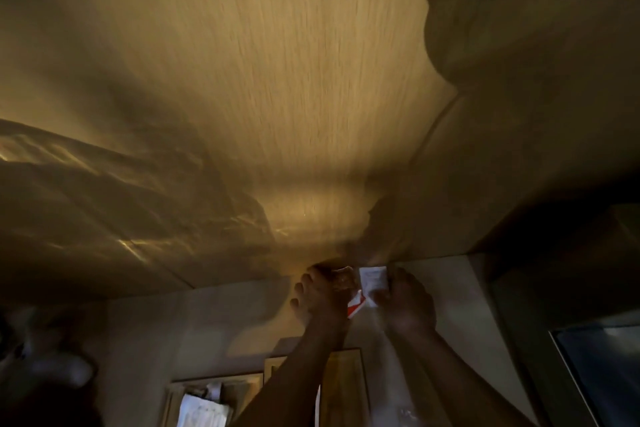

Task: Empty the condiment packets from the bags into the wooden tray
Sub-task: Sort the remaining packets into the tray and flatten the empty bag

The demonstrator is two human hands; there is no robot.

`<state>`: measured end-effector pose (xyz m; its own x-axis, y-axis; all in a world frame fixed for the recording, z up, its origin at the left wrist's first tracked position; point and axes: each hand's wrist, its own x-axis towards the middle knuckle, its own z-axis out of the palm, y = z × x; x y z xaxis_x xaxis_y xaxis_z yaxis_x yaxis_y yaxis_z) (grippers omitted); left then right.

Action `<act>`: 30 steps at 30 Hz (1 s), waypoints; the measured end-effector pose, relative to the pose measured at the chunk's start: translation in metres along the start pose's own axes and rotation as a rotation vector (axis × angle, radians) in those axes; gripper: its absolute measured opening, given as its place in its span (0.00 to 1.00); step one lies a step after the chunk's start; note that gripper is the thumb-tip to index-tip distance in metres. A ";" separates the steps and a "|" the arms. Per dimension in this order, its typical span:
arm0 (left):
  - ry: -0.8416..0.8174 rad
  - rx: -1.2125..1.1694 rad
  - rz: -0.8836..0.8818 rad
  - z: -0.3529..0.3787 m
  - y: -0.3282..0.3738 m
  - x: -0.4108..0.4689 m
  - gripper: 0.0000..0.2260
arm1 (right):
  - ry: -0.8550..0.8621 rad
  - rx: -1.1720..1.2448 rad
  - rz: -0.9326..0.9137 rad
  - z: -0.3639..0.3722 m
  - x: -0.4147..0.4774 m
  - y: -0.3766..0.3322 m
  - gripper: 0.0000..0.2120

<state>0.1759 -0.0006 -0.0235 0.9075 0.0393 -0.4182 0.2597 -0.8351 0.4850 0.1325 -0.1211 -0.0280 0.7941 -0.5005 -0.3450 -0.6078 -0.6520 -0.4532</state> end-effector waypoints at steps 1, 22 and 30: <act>-0.018 0.010 -0.001 0.001 -0.001 0.000 0.30 | -0.008 0.016 0.014 0.001 0.000 0.000 0.22; -0.250 -0.788 -0.055 -0.048 -0.039 -0.029 0.09 | -0.043 0.745 0.049 -0.013 -0.037 0.004 0.01; -0.144 -0.919 -0.028 -0.099 -0.082 -0.088 0.08 | -0.178 1.021 0.025 -0.029 -0.099 -0.012 0.04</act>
<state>0.1072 0.1192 0.0495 0.8630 -0.0668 -0.5007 0.4966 -0.0699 0.8652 0.0613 -0.0799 0.0355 0.8207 -0.3613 -0.4427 -0.3990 0.1923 -0.8966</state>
